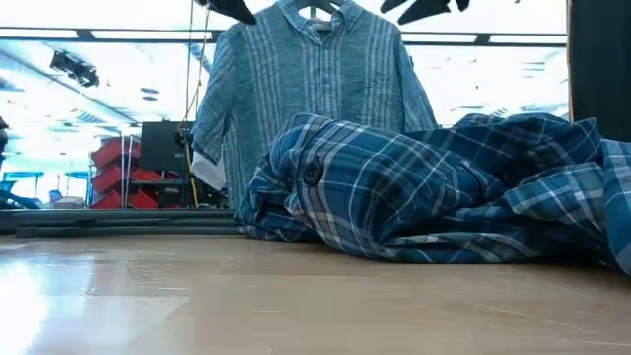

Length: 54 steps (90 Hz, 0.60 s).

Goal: Hang clothes
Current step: Unhang the green shirt from the hanging rack

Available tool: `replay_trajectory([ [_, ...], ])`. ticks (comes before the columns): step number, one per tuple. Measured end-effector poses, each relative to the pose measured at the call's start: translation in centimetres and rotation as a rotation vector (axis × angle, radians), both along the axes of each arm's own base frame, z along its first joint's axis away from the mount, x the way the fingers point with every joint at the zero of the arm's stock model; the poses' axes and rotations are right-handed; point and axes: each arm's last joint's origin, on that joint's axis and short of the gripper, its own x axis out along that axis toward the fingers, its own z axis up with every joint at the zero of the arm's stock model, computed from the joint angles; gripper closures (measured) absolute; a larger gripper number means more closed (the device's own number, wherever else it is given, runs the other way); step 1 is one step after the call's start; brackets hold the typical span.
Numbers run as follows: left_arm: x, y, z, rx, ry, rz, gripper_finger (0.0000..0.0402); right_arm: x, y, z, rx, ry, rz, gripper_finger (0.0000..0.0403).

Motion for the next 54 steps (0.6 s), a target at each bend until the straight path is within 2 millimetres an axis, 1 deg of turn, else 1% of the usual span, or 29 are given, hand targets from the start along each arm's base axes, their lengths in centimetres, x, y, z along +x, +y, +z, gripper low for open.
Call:
replay_trajectory([
  [9, 0.8, 0.3, -1.1, -0.005, 0.015, 0.003, 0.0227, -0.1, -2.4, 1.7, -0.092, -0.032, 0.01, 0.0173],
  [20, 1.6, 0.8, -1.9, 0.003, 0.015, 0.027, 0.0227, -0.7, -4.8, 4.0, -0.228, -0.075, -0.048, 0.0172],
  [30, 1.8, 0.9, -1.8, 0.025, -0.004, 0.056, 0.0227, -1.7, -6.5, 5.8, -0.312, -0.107, -0.115, 0.0166],
  [39, 1.8, 1.2, -1.2, 0.079, -0.035, 0.068, 0.0227, -2.6, -7.9, 7.2, -0.36, -0.127, -0.151, 0.016],
  [54, 1.6, 1.9, 0.2, 0.198, -0.095, 0.124, 0.0227, -3.9, -10.0, 8.5, -0.45, -0.163, -0.162, 0.0156],
])
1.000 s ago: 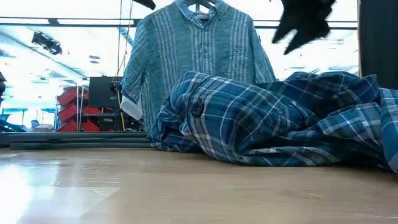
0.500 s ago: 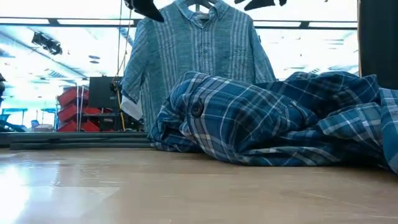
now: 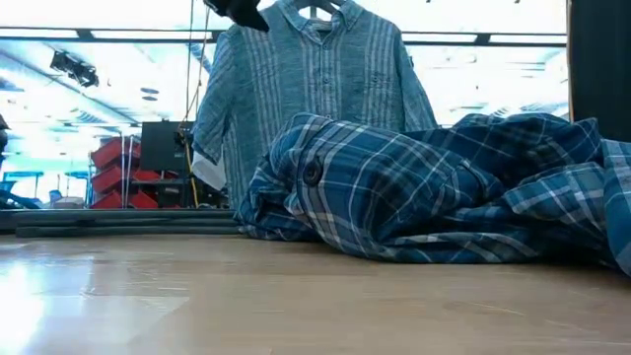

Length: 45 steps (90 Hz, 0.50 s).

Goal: Hang clothes
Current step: Unhang the green shirt from the hanging rack

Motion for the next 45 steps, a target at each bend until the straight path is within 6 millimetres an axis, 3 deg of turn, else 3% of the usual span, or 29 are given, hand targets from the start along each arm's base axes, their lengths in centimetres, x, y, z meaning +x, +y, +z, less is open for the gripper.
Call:
replay_trajectory([
  [24, 0.0, 0.6, 1.2, 0.06, -0.116, 0.022, 0.0227, -2.4, -3.5, 1.3, -0.154, -0.01, -0.148, 0.0171],
  [45, 0.0, 2.5, 1.5, 0.154, -0.116, 0.073, 0.0227, -3.5, -8.6, -0.1, -0.117, -0.03, -0.126, 0.0183],
])
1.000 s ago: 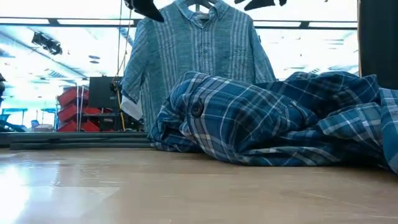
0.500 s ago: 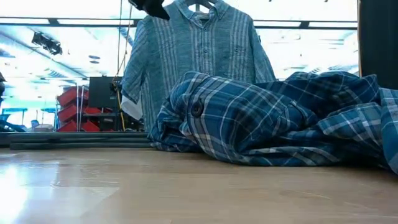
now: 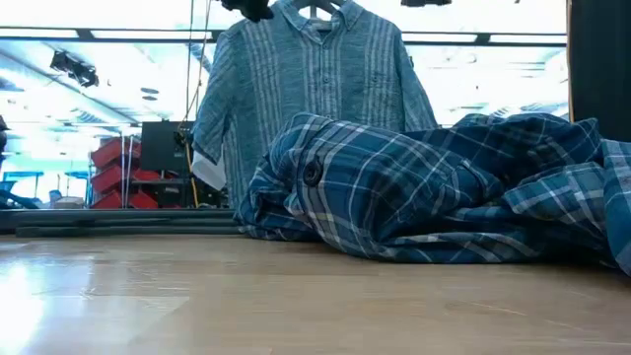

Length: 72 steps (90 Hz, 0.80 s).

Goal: Hang clothes
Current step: Unhang the green shirt from the hanging rack

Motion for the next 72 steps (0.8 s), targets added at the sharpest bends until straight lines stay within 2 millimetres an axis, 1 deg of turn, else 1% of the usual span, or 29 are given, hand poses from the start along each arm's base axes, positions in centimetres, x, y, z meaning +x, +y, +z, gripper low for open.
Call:
replay_trajectory([
  [6, -0.4, 0.8, 0.1, 0.009, -0.014, 0.0, 0.0227, -0.4, -1.7, -0.4, -0.002, -0.015, -0.008, 0.0183],
  [15, -0.7, 1.7, 0.0, -0.001, -0.026, -0.102, 0.0227, -1.1, -3.8, -0.8, -0.027, -0.053, -0.057, 0.0179],
  [20, -0.8, 2.1, -0.1, -0.009, -0.033, -0.138, 0.0227, -1.5, -4.8, -0.9, -0.046, -0.086, -0.05, 0.0175],
  [33, -1.3, 3.0, -0.2, -0.016, -0.039, -0.118, 0.0227, -2.7, -7.1, -1.2, -0.074, -0.186, 0.144, 0.0168],
  [41, -1.3, 3.4, -0.3, -0.015, -0.041, -0.108, 0.0227, -3.4, -8.8, -1.8, -0.065, -0.255, 0.254, 0.0165],
  [58, 0.1, 4.5, -1.8, -0.049, -0.003, -0.168, 0.0227, -4.1, -12.8, -4.5, -0.014, -0.357, 0.435, 0.0167],
  [64, 0.6, 4.9, -2.2, -0.052, 0.002, -0.168, 0.0227, -4.0, -14.0, -5.6, 0.0, -0.374, 0.484, 0.0168],
  [72, 1.3, 5.5, -3.0, -0.07, 0.021, -0.166, 0.0227, -3.3, -15.7, -6.6, 0.063, -0.37, 0.566, 0.0169],
])
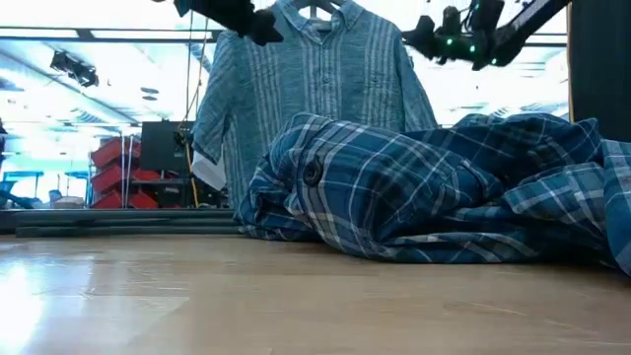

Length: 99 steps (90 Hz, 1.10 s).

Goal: Hang clothes
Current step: Unhang the green shirt from the hanging rack

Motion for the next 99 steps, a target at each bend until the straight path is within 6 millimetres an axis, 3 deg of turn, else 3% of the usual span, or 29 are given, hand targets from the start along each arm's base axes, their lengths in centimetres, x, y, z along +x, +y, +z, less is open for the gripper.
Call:
replay_trajectory([
  [10, 0.8, 0.7, -0.9, -0.012, 0.016, -0.001, 0.0227, 1.0, -1.6, -0.9, 0.029, 0.039, 0.106, 0.0167],
  [21, 1.3, 1.1, -1.5, -0.02, 0.029, 0.0, 0.0227, 1.8, -2.0, -0.7, 0.02, 0.063, 0.198, 0.0166],
  [46, 1.5, 1.5, -1.9, -0.029, 0.041, 0.009, 0.0227, 2.4, 1.0, 1.9, -0.156, 0.01, 0.369, 0.0182],
  [72, 1.5, 1.5, -1.8, -0.025, 0.027, 0.008, 0.0227, 4.1, 2.5, 2.9, -0.133, -0.027, 0.409, 0.0189],
  [84, 1.5, 1.5, -1.8, -0.038, 0.006, 0.008, 0.0227, 5.4, 2.0, 2.9, -0.05, 0.011, 0.359, 0.0212],
  [99, 1.5, 1.5, -1.8, -0.06, -0.009, 0.007, 0.0227, 7.1, 2.8, 3.3, -0.093, 0.003, 0.317, 0.0272],
])
